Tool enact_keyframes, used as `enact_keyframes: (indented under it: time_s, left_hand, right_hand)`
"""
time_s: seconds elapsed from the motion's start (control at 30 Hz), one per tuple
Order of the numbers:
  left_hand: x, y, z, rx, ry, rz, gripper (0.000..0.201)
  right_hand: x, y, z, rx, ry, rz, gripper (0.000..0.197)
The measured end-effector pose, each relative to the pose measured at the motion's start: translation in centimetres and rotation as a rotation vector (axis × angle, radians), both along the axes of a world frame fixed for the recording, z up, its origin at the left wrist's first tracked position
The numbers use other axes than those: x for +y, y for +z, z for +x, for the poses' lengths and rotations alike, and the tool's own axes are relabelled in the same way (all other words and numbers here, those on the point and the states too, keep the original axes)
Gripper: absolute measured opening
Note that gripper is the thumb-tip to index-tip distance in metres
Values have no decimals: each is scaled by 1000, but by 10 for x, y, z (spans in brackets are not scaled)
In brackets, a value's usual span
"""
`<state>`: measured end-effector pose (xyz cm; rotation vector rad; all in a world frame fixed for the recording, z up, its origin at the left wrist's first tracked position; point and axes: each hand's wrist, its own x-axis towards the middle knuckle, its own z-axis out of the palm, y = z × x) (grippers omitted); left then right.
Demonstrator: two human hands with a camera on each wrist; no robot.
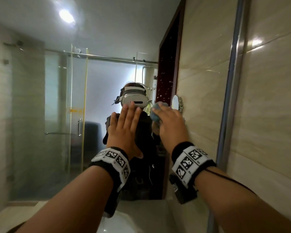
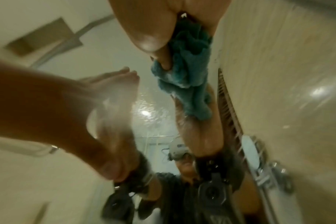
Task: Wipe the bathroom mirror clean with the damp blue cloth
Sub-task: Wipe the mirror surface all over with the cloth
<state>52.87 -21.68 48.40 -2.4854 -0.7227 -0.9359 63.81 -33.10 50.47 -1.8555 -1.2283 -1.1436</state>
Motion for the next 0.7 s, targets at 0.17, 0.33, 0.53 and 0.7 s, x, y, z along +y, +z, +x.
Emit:
enact_keyframes:
  time_s: [0.17, 0.33, 0.53, 0.7]
  left_hand:
    - [6, -4, 2, -18, -4, 7, 146]
    - [2, -1, 4, -14, -6, -24, 149]
    - [0, -2, 1, -9, 20, -12, 146]
    - [-1, 1, 0, 12, 16, -37, 147]
  right_hand:
    - [5, -47, -19, -182, 93, -220, 56]
    - [3, 11, -1, -120, -5, -114, 56]
    - [12, -26, -19, -105, 59, -163, 52]
    - [-4, -9, -4, -151, 41, -260, 58]
